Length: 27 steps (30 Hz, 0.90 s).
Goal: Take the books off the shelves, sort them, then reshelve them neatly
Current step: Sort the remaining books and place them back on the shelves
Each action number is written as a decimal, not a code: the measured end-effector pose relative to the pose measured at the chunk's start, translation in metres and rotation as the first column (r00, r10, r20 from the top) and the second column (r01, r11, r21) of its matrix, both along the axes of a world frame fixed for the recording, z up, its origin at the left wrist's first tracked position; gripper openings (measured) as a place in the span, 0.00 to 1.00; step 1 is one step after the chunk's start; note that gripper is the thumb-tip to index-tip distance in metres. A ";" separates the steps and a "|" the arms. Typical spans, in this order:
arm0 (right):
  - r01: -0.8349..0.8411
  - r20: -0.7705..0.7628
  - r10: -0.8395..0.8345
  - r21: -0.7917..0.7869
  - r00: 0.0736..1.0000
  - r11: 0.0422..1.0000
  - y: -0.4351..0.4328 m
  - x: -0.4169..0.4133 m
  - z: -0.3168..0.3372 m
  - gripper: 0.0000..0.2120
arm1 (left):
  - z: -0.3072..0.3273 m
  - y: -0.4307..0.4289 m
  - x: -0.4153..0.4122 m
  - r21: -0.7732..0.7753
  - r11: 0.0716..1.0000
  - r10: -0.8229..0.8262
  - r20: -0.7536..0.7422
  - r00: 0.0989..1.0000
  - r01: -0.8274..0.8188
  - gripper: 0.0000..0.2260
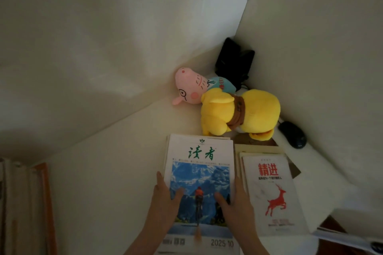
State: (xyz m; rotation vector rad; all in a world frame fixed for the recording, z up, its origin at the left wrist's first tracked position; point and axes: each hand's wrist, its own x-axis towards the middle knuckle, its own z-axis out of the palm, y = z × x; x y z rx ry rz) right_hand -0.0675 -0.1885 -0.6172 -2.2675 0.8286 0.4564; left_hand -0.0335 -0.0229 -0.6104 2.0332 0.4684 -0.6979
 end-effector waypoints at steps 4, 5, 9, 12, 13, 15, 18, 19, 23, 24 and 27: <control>0.005 0.018 -0.006 0.029 1.000 1.000 0.005 0.000 0.003 0.41 | -0.007 0.007 -0.003 0.016 1.000 -0.014 0.044 0.999 0.013 0.32; -0.001 0.011 0.001 0.037 1.000 0.999 0.005 0.000 0.003 0.41 | -0.005 0.008 -0.002 0.012 1.000 -0.018 0.034 0.999 0.017 0.32; 0.027 0.041 -0.033 0.151 0.999 0.988 0.001 0.000 0.010 0.45 | 0.004 0.007 0.001 -0.077 0.997 0.002 -0.031 1.000 -0.004 0.35; 0.139 0.091 -0.162 0.212 0.983 0.967 0.000 -0.003 0.003 0.50 | 0.006 0.006 0.004 -0.168 0.983 0.057 -0.081 0.995 -0.070 0.37; 0.143 0.096 -0.163 0.186 0.982 0.972 0.002 -0.004 0.003 0.44 | 0.004 0.005 0.005 -0.183 0.980 0.064 -0.089 0.994 -0.079 0.38; 0.148 0.108 -0.170 0.190 0.979 0.971 0.004 -0.007 -0.001 0.35 | -0.001 0.003 0.006 -0.198 0.978 0.056 -0.080 0.995 -0.071 0.40; 0.174 0.109 -0.202 0.224 0.973 0.959 0.003 -0.005 0.000 0.28 | -0.006 0.007 0.005 -0.256 0.964 0.043 -0.098 0.994 -0.067 0.41; 0.169 0.120 -0.199 0.223 0.973 0.960 0.002 -0.005 0.000 0.27 | -0.005 0.010 0.005 -0.275 0.959 0.035 -0.101 0.994 -0.062 0.39; 0.187 0.148 -0.223 0.228 0.963 0.956 0.001 -0.004 -0.004 0.25 | -0.003 0.017 0.004 -0.252 0.966 0.036 -0.056 0.998 -0.049 0.28; 0.197 0.163 -0.233 0.214 0.959 0.957 0.001 -0.005 -0.010 0.27 | -0.003 0.016 0.002 -0.221 0.974 0.049 -0.039 0.998 -0.057 0.29; 0.197 0.172 -0.228 0.183 0.958 0.963 -0.005 -0.008 -0.030 0.32 | -0.001 0.008 -0.006 -0.228 0.968 0.120 0.040 0.992 -0.107 0.31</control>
